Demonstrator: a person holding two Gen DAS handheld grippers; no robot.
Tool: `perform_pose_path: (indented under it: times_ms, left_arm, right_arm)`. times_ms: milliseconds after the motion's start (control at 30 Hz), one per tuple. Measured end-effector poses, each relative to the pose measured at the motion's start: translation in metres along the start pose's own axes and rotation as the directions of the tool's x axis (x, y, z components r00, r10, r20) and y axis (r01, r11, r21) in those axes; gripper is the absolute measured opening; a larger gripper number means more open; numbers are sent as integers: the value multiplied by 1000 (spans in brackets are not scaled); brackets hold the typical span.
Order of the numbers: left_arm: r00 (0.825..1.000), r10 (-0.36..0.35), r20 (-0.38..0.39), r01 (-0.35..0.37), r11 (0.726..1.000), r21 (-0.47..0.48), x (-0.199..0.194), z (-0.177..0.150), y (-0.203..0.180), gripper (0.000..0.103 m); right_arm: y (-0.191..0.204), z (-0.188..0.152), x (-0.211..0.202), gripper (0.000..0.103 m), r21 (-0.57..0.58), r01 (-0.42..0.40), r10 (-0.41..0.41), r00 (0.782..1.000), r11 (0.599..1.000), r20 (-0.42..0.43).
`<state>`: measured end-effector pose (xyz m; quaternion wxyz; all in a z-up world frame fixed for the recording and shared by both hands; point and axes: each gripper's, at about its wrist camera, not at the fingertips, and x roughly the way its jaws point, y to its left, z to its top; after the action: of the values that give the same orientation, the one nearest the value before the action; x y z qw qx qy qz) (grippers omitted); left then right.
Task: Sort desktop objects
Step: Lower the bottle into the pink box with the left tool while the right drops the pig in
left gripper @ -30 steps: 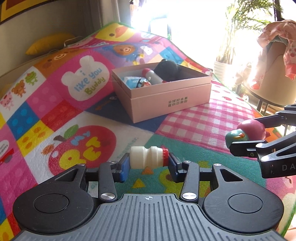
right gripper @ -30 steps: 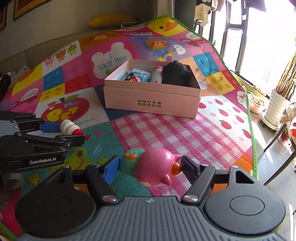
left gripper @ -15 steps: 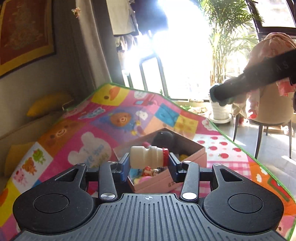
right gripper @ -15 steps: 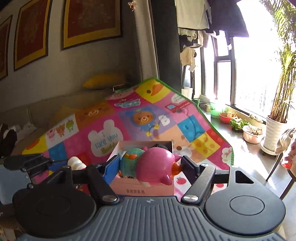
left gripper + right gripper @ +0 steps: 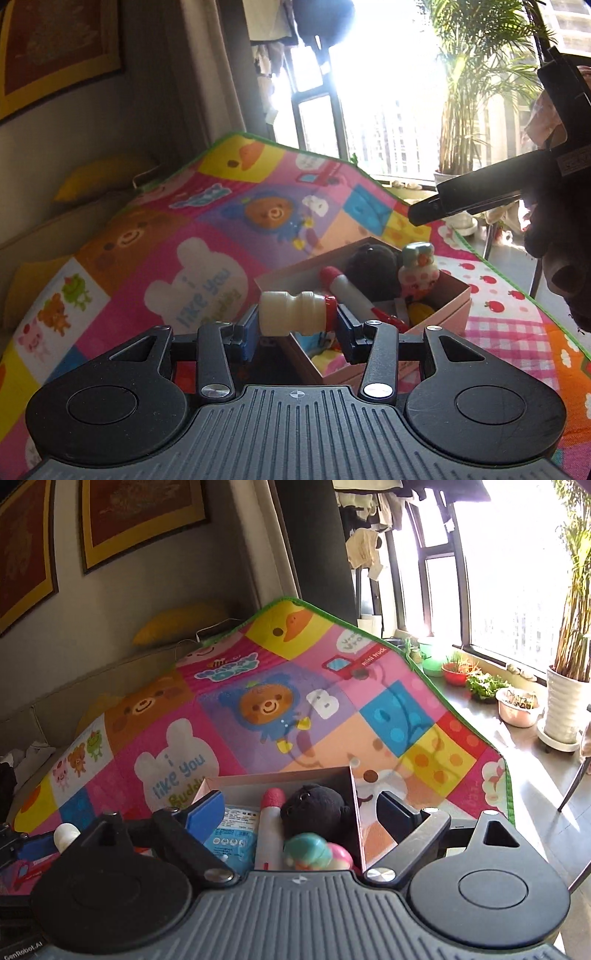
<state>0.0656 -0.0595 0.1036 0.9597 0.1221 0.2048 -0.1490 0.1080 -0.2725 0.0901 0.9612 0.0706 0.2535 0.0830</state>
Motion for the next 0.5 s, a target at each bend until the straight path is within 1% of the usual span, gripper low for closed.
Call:
perform_pose_path:
  times_ms: [67, 133, 200, 267, 300, 333, 433, 467, 500]
  left_arm:
    - [999, -31, -19, 31, 999, -9, 14, 0, -5, 48]
    - [998, -64, -18, 64, 998, -14, 29, 5, -14, 48]
    - [995, -101, 7, 101, 995, -12, 43, 16, -27, 48]
    - [989, -146, 34, 146, 989, -5, 57, 29, -42, 48]
    - [986, -163, 42, 163, 987, 2, 63, 33, -47, 51]
    - [984, -170, 48, 170, 985, 15, 69, 37, -54, 62]
    - [990, -131, 44, 130, 991, 21, 77, 37, -56, 78]
    - [991, -126, 35, 126, 992, 13, 76, 32, -52, 81]
    - [993, -115, 26, 115, 993, 11, 73, 25, -47, 87]
  right_arm:
    - [-13, -11, -4, 99, 5, 41, -41, 999, 999, 18]
    - [-25, -16, -8, 99, 5, 83, -83, 996, 997, 29]
    - [-37, -18, -15, 99, 9, 113, -113, 993, 994, 43]
    - [-45, -17, -20, 100, 14, 123, -124, 991, 992, 58]
    - [-48, -16, -22, 101, 20, 127, -128, 990, 992, 64]
    - [-52, -15, -24, 101, 26, 128, -130, 989, 991, 69]
    - [-61, -17, -23, 101, 55, 135, -139, 988, 989, 73]
    - [-64, -19, -22, 101, 65, 137, -141, 988, 988, 69]
    - [-67, -22, -20, 101, 76, 135, -140, 988, 988, 61]
